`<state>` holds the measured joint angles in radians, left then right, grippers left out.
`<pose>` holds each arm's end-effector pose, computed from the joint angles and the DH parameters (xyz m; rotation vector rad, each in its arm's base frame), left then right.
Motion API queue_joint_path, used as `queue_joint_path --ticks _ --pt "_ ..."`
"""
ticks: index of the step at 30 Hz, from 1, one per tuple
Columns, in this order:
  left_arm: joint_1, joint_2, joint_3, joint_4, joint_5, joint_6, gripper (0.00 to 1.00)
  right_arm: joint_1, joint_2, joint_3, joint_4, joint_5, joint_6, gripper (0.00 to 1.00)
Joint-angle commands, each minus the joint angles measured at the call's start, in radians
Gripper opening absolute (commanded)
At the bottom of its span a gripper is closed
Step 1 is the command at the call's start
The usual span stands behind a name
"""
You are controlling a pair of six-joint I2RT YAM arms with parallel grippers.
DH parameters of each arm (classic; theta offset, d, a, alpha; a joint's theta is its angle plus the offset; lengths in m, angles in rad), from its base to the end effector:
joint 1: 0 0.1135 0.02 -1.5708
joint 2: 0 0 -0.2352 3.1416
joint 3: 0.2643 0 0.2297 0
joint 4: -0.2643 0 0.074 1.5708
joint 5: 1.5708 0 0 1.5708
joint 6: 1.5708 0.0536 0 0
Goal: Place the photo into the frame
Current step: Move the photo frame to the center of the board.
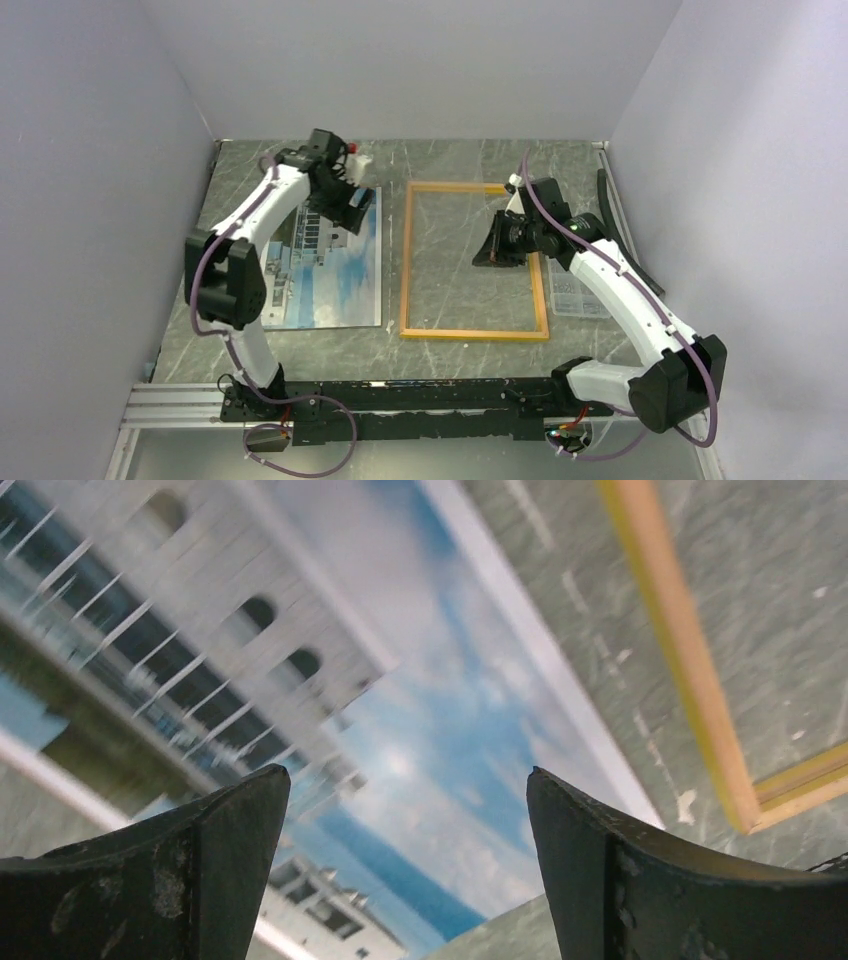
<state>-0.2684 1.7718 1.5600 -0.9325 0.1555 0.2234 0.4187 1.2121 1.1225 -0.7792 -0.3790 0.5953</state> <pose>0.3342 -0.1005 0.2404 0.7041 2.6177 -0.2243 0.2145 0.1171 0.2791 0.0468 2.5710 0.8862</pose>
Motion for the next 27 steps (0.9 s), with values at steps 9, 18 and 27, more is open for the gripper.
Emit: queue_joint_path --ticks 9,18,27 --pt "-0.216 0.25 0.195 0.107 0.091 -0.17 0.95 -0.051 -0.088 -0.019 -0.187 0.195 -0.036 0.0" --pt "-0.24 0.321 0.204 0.126 0.071 -0.179 0.95 -0.11 -0.136 -0.068 -0.237 0.399 0.0 0.0" --pt "-0.275 0.372 0.176 0.156 0.055 -0.169 0.9 -0.132 -0.141 -0.147 -0.174 0.324 -0.001 0.0"
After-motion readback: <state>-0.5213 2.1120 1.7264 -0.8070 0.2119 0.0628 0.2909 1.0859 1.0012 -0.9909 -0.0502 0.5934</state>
